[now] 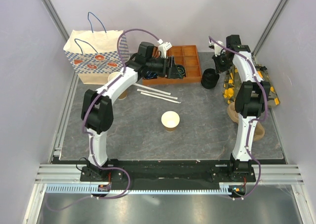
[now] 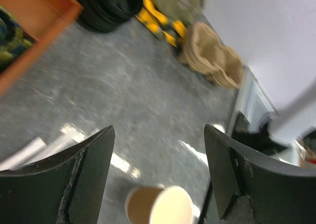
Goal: Pack the takeout coffee
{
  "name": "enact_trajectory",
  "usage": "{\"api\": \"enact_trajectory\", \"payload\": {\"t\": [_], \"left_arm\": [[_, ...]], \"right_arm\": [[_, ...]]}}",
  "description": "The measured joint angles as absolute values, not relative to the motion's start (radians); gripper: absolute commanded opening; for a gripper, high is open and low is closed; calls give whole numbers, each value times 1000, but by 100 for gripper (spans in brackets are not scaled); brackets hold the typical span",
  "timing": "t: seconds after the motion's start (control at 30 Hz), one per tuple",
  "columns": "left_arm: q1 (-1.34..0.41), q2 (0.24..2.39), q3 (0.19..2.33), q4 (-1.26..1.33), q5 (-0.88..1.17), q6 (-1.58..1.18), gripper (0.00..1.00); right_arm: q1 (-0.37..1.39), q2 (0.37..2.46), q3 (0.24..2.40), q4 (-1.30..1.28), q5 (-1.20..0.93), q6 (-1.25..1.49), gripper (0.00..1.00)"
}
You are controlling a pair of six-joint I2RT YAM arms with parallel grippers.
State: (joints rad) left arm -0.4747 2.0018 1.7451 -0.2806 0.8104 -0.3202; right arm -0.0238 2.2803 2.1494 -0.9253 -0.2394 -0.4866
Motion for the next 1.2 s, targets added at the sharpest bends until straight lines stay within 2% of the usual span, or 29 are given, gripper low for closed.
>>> {"api": "enact_trajectory", "payload": {"t": [0.23, 0.43, 0.67, 0.9, 1.2], "left_arm": [[-553, 2177, 1931, -183, 590, -403, 82], [-636, 2362, 2119, -139, 386, -479, 75], [-704, 2482, 2234, -131, 185, -505, 69], [-710, 2522, 2247, -110, 134, -535, 63], [-709, 2528, 2247, -68, 168, -601, 50]], "right_arm": [[-25, 2280, 2159, -937, -247, -474, 0], [-28, 2280, 2161, -939, -250, -461, 0], [-29, 2280, 2162, -940, -250, -456, 0], [-29, 2280, 2162, -940, -250, -456, 0], [-29, 2280, 2162, -940, -250, -452, 0]]}}
